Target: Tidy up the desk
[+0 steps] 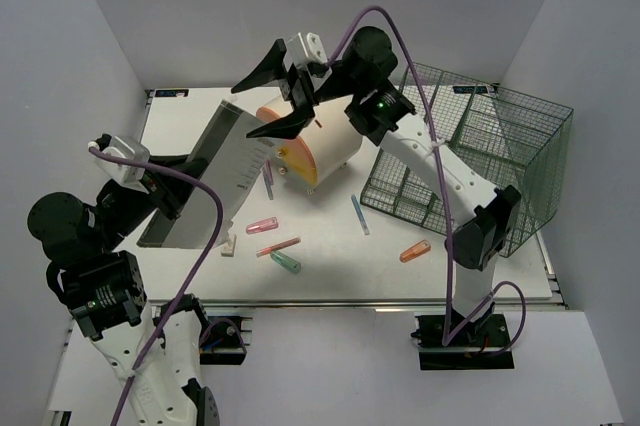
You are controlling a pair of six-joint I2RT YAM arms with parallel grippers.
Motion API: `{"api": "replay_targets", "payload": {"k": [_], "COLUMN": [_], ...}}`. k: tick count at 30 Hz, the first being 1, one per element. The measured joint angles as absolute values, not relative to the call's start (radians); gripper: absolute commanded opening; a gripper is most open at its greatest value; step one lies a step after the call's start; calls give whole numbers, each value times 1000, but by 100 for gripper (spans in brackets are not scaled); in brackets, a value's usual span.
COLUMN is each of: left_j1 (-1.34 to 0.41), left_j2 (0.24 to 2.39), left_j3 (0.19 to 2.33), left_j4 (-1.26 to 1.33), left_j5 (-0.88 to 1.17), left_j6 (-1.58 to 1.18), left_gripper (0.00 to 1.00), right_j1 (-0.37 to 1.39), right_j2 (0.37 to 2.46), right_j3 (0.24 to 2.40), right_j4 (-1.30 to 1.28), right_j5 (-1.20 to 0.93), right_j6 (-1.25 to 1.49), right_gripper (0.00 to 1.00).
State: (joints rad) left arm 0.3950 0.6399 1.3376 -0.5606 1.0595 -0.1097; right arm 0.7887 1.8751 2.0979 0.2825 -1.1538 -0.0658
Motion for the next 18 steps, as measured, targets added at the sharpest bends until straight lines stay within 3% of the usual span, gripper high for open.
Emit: {"api": "replay_targets", "payload": {"k": [13, 15, 16, 18], "left_j1": [395, 395, 395, 395], "left_j2": [631, 631, 631, 629], "left_j3": [1340, 1340, 1339, 1330], "left_j4": [-513, -495, -493, -484], "left_j5": [1081, 1085, 1089, 1093], "left_j6": [-168, -183, -187, -194], "left_gripper": [0, 0, 0, 0], "right_j1": [810, 810, 810, 810], "right_j2": [1924, 1924, 1924, 1919], "right_j3": [2088, 2075, 2067, 2049], "right_j4": [131, 131, 139, 170], "right_j5": [-1201, -1220, -1235, -1272], "right_j6": [-92, -89, -79, -37], "right_gripper": [51, 42, 20, 6]}}
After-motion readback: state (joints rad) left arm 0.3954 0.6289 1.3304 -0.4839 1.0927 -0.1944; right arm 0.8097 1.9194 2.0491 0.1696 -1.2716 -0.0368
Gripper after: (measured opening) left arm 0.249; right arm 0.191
